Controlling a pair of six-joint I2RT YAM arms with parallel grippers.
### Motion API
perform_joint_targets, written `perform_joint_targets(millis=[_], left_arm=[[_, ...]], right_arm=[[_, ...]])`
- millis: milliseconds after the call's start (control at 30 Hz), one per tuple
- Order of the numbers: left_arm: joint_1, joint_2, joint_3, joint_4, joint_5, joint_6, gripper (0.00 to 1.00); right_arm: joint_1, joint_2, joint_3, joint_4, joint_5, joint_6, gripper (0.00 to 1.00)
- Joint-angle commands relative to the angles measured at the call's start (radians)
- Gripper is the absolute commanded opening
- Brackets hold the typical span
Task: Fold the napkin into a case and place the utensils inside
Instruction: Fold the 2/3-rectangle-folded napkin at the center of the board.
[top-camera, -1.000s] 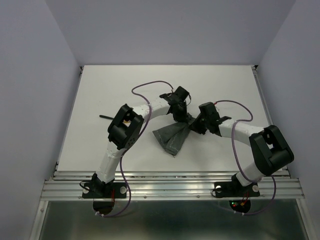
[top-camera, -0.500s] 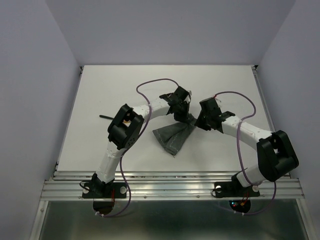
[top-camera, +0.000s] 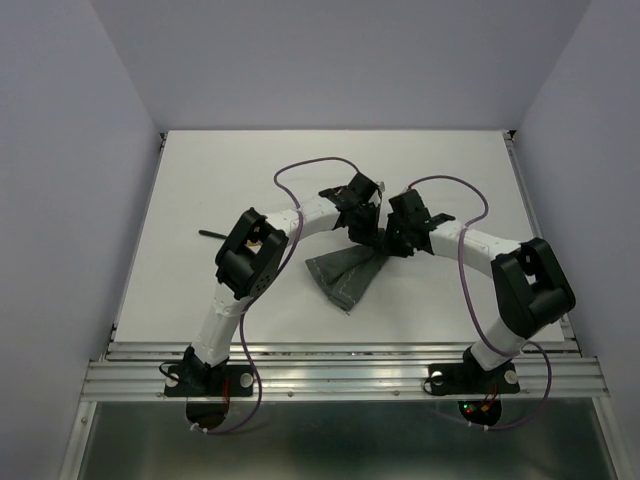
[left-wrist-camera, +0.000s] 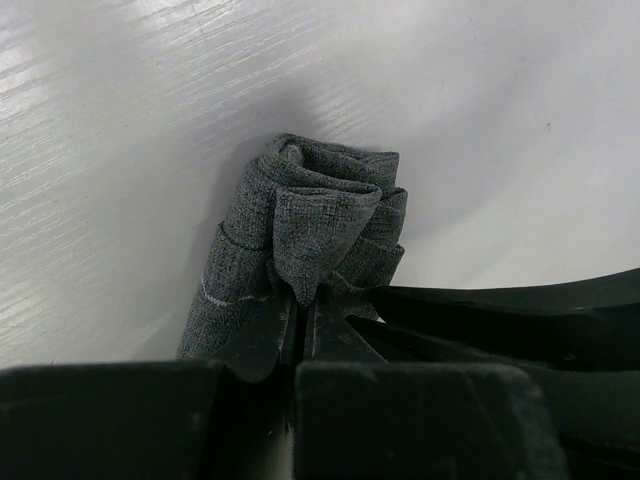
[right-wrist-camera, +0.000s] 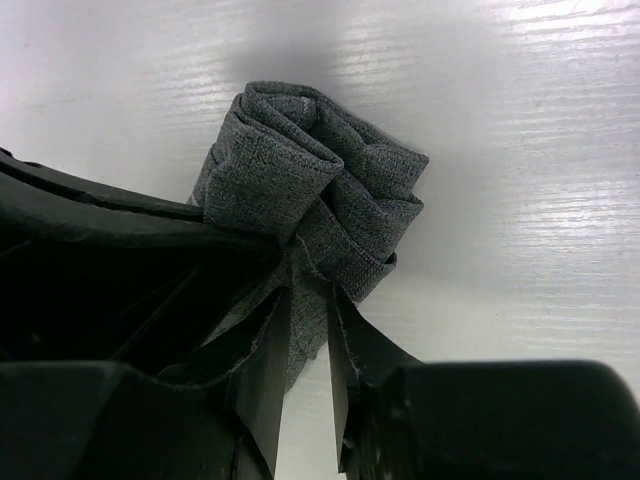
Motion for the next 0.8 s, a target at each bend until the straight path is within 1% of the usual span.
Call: perform_joint_targets(millis=[0, 400, 533, 700, 767], left_arm=[[-0.006, -0.015, -0.019, -0.011, 0.011, 0.026, 0.00], [-0.006, -0.020, -0.011, -0.009, 0.020, 0.026, 0.00], [-0.006, -0.021, -0.011, -0.009, 0.022, 0.026, 0.00], [-0.006, -0.027, -0.010, -0.017, 0.017, 0.029, 0.00], [-0.006, -0.029, -0.007, -0.020, 0.016, 0.031, 0.00]], right_arm=[[0.007, 0.010, 0.038, 0.026, -0.038, -0.043, 0.26], [0.007, 0.061, 0.054, 0.031, -0.027, -0.066, 0.25], [0.007, 0.087, 0.067, 0.031, -0.013, -0.066, 0.27], [0.007, 0.096, 0.068, 0.031, 0.004, -0.055, 0.28], [0.007, 0.099, 0.067, 0.021, 0.028, -0.043, 0.20]])
